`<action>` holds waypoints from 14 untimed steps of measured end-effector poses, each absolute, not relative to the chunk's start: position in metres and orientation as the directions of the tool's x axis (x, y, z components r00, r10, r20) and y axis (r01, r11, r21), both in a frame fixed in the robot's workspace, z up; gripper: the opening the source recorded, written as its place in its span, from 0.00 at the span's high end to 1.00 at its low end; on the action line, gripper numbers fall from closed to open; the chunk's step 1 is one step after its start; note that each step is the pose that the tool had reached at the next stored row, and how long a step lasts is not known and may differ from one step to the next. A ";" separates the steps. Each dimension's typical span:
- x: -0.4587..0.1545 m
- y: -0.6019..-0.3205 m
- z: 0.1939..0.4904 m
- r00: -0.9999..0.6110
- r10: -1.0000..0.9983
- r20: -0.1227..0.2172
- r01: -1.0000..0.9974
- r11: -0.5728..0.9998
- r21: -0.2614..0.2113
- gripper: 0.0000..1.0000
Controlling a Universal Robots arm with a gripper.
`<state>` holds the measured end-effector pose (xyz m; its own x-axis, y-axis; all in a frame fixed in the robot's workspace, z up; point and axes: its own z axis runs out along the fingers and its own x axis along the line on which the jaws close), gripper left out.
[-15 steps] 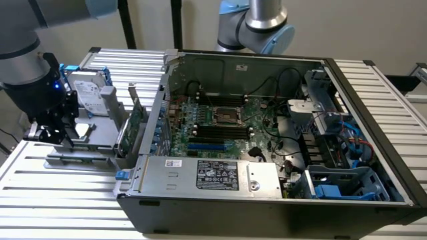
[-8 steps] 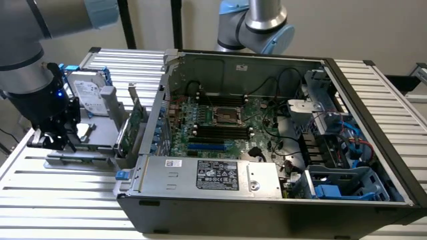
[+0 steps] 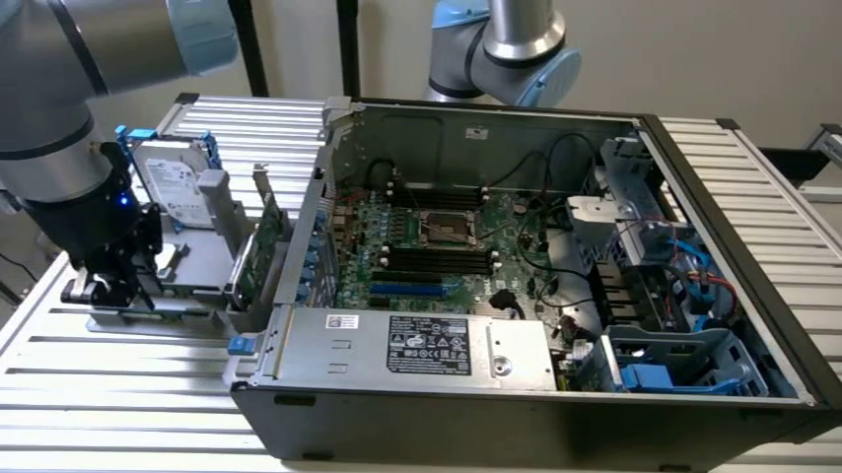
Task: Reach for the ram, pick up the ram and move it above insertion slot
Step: 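Pick up the ram and move it above insertion slot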
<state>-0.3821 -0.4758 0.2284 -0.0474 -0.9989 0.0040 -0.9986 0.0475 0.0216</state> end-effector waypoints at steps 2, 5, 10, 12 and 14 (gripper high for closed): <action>-0.382 -0.476 0.225 -0.047 -0.999 0.004 -0.999 0.047 0.021 0.69; -0.382 -0.477 0.219 -0.045 -0.999 0.004 -0.999 0.045 0.022 0.69; -0.382 -0.477 0.210 -0.042 -0.999 0.004 -0.999 0.042 0.022 0.69; -0.382 -0.477 0.207 -0.041 -0.999 0.004 -0.999 0.041 0.022 0.69; -0.382 -0.477 0.203 -0.040 -0.999 0.004 -0.999 0.040 0.022 0.69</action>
